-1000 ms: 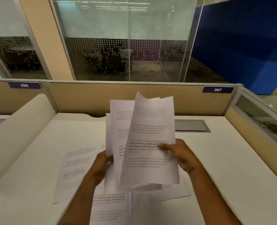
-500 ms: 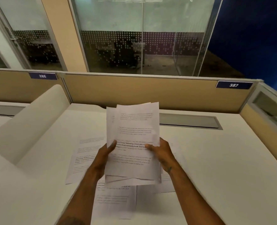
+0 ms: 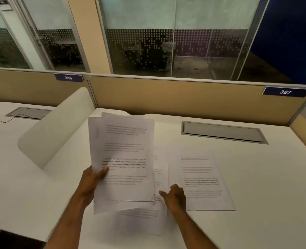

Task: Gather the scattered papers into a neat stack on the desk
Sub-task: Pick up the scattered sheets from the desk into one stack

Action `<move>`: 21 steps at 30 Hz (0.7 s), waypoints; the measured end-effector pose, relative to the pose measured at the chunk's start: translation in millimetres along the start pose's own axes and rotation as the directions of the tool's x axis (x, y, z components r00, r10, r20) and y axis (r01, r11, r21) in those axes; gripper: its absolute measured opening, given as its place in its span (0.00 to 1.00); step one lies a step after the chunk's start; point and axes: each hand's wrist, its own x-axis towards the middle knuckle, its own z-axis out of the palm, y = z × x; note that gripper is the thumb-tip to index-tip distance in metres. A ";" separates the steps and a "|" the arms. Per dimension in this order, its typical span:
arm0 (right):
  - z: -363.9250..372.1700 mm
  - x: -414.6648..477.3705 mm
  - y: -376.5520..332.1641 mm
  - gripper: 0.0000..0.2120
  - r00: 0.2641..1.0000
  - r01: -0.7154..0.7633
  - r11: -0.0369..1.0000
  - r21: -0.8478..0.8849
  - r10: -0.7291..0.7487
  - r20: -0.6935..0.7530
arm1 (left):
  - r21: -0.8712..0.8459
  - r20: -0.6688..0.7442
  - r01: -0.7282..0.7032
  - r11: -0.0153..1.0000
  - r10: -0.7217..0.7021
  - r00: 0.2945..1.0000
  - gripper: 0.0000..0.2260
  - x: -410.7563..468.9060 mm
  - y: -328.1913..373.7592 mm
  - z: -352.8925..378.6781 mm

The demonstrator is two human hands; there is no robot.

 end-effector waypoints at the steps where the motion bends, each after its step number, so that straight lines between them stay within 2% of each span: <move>1: 10.0 -2.9 0.1 0.30 1.000 -0.018 0.999 -0.047 0.017 -0.018 | -0.001 -0.007 0.004 1.000 -0.004 1.000 0.14 0.9 0.7 -9.9; 3: 22.4 -7.9 -5.2 0.30 0.998 -0.037 0.988 -0.147 0.028 -0.065 | -0.003 -0.009 0.013 1.000 -0.013 1.000 0.12 3.8 0.1 -25.9; 5: 29.9 -7.7 -11.5 0.30 0.995 -0.061 0.986 -0.158 0.048 -0.083 | -0.006 0.001 0.018 1.000 -0.018 1.000 0.11 7.2 -0.3 -35.3; 8: 33.9 -1.3 -13.3 0.28 0.989 -0.138 0.990 -0.007 0.137 -0.059 | -0.012 0.019 0.027 1.000 -0.026 0.999 0.10 13.8 -1.7 -37.7; 11: 26.8 7.8 -11.4 0.19 0.986 -0.159 0.975 0.155 0.164 -0.020 | -0.017 0.053 0.030 0.999 -0.029 0.998 0.10 21.4 -1.2 -32.2; 15: -21.9 27.8 2.6 0.10 0.980 -0.126 0.931 0.343 0.170 -0.101 | -0.008 0.095 0.029 1.000 -0.028 0.995 0.12 31.9 2.5 -18.1; 19: -88.6 59.2 48.3 0.12 0.949 -0.147 0.930 0.336 0.228 -0.218 | -0.007 0.112 0.037 0.999 -0.036 0.993 0.11 40.5 0.7 -0.9; 21: -111.2 76.4 71.1 0.14 0.932 -0.187 0.942 0.279 0.260 -0.254 | -0.008 0.108 0.044 0.999 -0.043 0.993 0.10 43.5 -2.3 8.4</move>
